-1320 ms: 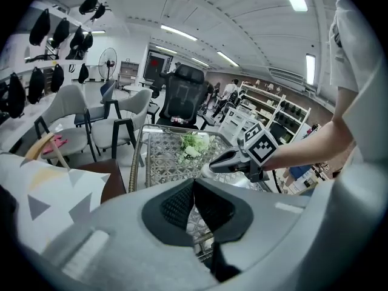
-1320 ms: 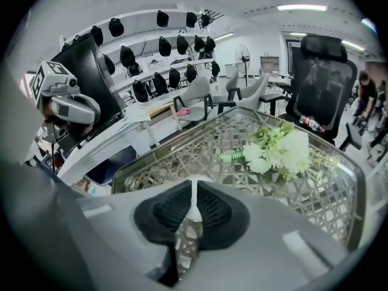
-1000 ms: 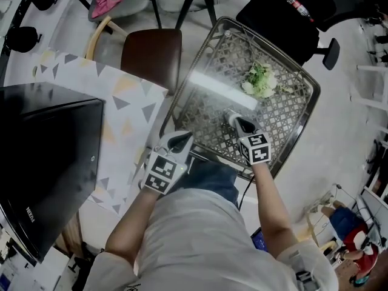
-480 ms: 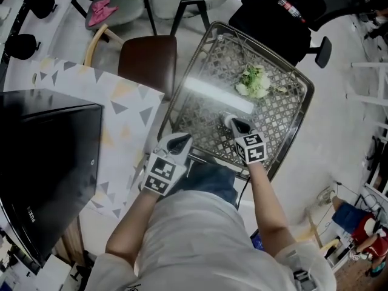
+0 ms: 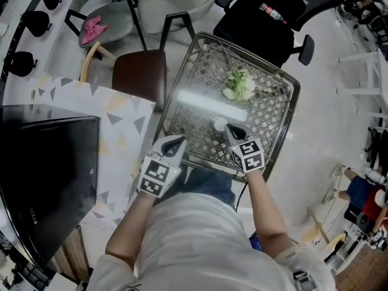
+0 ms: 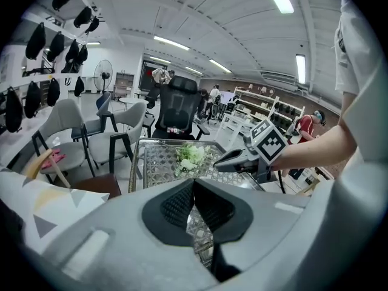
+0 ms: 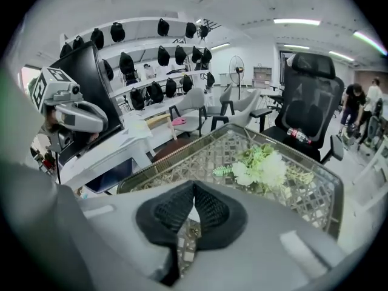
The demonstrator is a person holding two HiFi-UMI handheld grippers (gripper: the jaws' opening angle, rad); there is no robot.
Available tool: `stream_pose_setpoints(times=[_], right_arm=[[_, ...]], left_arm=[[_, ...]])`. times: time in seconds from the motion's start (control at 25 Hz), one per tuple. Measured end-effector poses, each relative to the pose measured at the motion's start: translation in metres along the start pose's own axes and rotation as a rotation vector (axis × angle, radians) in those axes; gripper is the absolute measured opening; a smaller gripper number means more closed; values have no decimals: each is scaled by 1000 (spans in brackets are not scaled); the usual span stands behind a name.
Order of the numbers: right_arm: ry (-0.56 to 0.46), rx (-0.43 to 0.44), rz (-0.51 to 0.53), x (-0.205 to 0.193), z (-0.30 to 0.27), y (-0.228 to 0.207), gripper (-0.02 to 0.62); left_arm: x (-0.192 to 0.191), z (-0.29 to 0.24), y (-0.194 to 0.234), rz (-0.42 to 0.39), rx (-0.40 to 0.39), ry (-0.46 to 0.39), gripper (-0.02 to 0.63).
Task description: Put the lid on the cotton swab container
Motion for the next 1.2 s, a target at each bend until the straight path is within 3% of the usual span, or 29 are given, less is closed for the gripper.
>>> stream_pose_setpoints(times=[0.44, 1.2], right_arm=[[-192, -41, -7, 33, 85, 13, 3], [-538, -199, -39, 82, 252, 0, 3]], left_arm=[[39, 6, -16, -46, -23, -81, 9], [162, 41, -62, -185, -90, -324, 9]])
Point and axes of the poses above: the fingertips, and each gripper's own axes: z backward along the fingers, y to its left, x out of its top, the point moved 7 cm from there along z, backward along the fingers, and after that the axes turned 4 degrees about y, right-handed, at the moved point
